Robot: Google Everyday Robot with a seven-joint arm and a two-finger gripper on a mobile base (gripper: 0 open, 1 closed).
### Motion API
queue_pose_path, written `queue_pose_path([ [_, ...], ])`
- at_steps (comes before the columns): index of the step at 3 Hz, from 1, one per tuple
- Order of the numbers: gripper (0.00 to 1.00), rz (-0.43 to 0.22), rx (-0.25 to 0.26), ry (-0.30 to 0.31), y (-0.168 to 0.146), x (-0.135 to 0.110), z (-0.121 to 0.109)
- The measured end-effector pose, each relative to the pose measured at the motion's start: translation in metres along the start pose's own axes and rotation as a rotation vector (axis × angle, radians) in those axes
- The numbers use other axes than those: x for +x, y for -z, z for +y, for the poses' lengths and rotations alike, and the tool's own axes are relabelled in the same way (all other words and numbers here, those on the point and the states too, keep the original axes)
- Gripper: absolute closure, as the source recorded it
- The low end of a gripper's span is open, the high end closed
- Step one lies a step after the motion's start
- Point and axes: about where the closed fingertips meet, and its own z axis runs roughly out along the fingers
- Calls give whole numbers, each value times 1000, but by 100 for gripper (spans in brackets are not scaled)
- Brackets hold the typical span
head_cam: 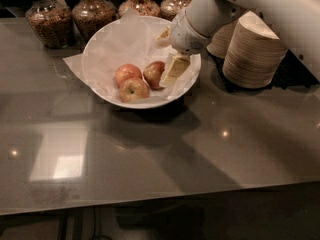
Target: Pick apple from white bowl
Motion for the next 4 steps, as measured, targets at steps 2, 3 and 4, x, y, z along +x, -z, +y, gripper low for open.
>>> queue_pose_path([
  [2,28,38,-58,37,-45,8,-5],
  [3,27,42,-63,29,-48,14,-5],
  [4,46,50,-70,19,-53,21,-5],
])
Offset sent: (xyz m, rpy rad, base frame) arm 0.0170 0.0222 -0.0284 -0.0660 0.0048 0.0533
